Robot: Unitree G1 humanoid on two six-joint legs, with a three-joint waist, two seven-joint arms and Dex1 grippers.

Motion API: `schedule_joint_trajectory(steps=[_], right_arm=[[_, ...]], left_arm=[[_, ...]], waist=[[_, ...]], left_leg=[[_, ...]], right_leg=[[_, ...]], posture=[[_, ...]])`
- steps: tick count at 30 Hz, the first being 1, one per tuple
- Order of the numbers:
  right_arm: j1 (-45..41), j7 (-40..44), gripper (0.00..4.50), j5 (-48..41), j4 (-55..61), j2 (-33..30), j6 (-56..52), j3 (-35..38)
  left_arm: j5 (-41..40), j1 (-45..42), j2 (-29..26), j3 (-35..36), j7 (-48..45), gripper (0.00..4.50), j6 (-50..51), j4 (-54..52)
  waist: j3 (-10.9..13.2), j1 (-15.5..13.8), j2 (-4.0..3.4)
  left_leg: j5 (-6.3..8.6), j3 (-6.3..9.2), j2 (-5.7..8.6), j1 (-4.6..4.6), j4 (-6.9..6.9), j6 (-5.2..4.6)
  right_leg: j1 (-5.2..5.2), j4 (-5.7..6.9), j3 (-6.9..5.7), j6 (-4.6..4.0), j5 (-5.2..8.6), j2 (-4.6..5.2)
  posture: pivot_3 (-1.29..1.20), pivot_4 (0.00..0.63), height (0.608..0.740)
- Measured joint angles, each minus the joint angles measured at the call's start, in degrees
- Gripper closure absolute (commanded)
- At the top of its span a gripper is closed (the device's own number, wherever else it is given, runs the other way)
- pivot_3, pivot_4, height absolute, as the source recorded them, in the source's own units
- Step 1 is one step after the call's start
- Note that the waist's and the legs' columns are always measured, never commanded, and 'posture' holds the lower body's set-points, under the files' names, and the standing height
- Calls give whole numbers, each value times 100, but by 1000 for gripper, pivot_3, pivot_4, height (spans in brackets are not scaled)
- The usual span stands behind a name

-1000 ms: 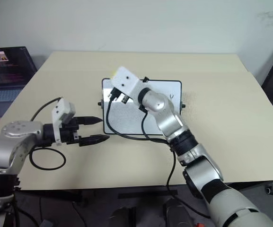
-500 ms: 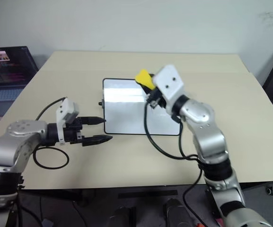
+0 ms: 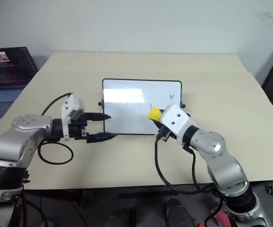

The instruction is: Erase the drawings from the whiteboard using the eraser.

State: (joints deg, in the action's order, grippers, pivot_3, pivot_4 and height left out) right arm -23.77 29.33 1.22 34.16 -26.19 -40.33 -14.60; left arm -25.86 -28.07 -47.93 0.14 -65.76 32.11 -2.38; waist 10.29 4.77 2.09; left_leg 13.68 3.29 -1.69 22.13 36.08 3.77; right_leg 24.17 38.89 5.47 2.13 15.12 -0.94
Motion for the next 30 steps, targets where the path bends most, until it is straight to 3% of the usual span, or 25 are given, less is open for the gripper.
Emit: schedule_joint_trajectory(steps=[4,15,21,30], right_arm=[[-98,-131,3200,162,-472,30,417,0],[-1575,-357,3200,519,-2682,541,1300,-132],[-1777,-323,3200,732,-3786,802,1638,-426],[-1478,147,3200,915,-3631,747,1385,-760]], left_arm=[[2,2,16,1,15,0,-1,-1],[-4,161,40,26,166,0,40,-49],[-38,303,40,34,260,0,128,-229],[-70,349,38,52,282,0,191,-283]], waist=[[0,13,0],[0,5,0],[0,12,0],[-1,5,1]], left_leg=[[0,0,-1,-1,-1,0],[0,-1,-1,-1,-2,0],[0,-1,-1,0,-2,0],[0,0,0,-13,0,0]], right_leg=[[1,2,1,-1,1,-1],[1,2,1,-3,0,0],[1,3,1,-11,-3,0],[-8,8,1,-4,0,0]], posture=[[0,150,740],[0,150,740],[0,150,740],[0,150,740]])
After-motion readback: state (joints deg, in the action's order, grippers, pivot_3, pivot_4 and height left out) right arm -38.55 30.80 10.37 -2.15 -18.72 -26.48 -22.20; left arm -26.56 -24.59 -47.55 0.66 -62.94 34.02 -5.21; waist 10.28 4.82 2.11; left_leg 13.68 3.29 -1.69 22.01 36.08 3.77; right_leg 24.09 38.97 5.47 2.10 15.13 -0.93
